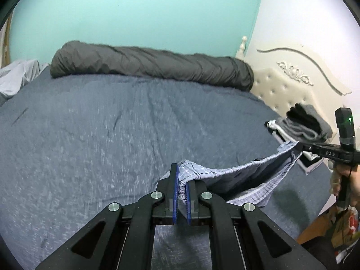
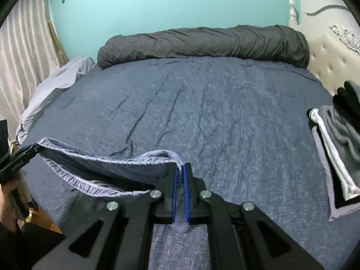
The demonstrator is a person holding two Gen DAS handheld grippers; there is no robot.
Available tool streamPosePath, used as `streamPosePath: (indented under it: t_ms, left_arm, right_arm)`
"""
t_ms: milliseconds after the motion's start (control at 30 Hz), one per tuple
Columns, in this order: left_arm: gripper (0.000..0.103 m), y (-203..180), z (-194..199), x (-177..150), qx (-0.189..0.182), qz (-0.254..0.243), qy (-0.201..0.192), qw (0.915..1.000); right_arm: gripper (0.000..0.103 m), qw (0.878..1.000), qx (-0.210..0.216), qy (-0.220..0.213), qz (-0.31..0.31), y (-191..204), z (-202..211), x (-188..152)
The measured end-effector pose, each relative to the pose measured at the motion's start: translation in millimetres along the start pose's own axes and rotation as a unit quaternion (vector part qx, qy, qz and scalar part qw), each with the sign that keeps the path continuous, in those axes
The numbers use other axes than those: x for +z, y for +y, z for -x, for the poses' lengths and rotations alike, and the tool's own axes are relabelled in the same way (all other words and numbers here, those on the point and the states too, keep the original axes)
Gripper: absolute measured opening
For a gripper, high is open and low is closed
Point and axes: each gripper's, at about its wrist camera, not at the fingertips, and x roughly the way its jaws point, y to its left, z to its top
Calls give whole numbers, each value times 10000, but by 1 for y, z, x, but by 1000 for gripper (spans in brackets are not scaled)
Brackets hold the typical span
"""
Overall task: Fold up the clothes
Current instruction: 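Lift the shirt hem with both grippers, holding it stretched between them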
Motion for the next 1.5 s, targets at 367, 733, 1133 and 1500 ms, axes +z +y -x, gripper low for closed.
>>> streamPosePath:
  t_ms: [367,733,1133,1500]
  left_arm:
    - [5,-25,54,20,51,-291,-240,9993]
    - [5,-40,76,25,85,-456,-199,9987]
    - [5,-10,-34,13,196,-168,591,9979]
    - [5,31,-134,20,300,28,910,9954]
  right_arm:
    - [5,9994,278,-191,81,9,48,10]
    - [5,9985,423,-54,350,12,77,11]
    - [5,9975,247,660,31,-23,-40,0]
    - [5,9959,91,894,-46,-53,-135,37]
